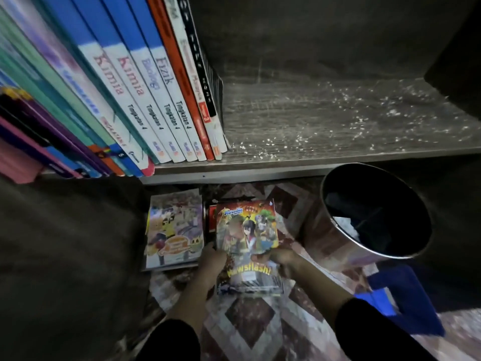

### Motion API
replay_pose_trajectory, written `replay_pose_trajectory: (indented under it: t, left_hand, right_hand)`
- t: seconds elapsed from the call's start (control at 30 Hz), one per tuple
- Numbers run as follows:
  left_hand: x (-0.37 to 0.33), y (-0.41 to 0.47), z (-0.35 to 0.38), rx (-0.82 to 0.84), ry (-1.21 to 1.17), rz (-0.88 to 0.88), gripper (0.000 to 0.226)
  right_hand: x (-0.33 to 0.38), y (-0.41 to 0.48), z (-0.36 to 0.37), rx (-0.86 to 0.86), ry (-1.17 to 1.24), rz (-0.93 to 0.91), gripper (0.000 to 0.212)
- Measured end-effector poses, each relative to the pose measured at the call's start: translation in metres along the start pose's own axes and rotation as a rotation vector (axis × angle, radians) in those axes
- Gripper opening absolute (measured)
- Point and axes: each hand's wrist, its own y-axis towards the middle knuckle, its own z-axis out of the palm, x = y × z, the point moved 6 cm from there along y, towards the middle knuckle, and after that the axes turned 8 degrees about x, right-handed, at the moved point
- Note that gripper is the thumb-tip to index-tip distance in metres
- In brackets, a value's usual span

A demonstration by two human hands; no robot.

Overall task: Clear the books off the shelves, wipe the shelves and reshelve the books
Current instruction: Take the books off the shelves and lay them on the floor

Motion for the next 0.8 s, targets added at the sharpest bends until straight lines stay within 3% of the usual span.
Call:
replay_pose_trajectory:
  t: [0.17, 0.33, 0.53, 0.7, 0.8]
  left_hand:
    - [-0.02, 0.033, 0.004, -0.047, 0.098, 0.003, 0.024]
    - [-0.026, 0.065, 0.001, -0.065, 0.3, -0.038, 0.037]
    - [-0.027, 0.079, -0.001, -0.108, 0.359, -0.065, 0.041]
    - [-0.018, 0.085, 0.004, -0.119, 0.427, -0.08, 0.068]
    - [-0.015, 0.081, 0.006, -0.106, 0.468, -0.076, 0.078]
  right_hand:
    - [0.025, 0.039, 0.001, -0.06, -0.04, -0.08, 0.034]
    - [0.026, 0.076, 0.001, -0.139, -0.21, -0.044, 0.043]
    - [0.023, 0.121, 0.006, -0.142, -0.374, -0.098, 0.074]
    - [0.033, 0.095, 0.013, -0.253, -0.49, -0.119, 0.055]
    - [0.037, 0.077, 0.016, -0.317, -0.621, -0.114, 0.057]
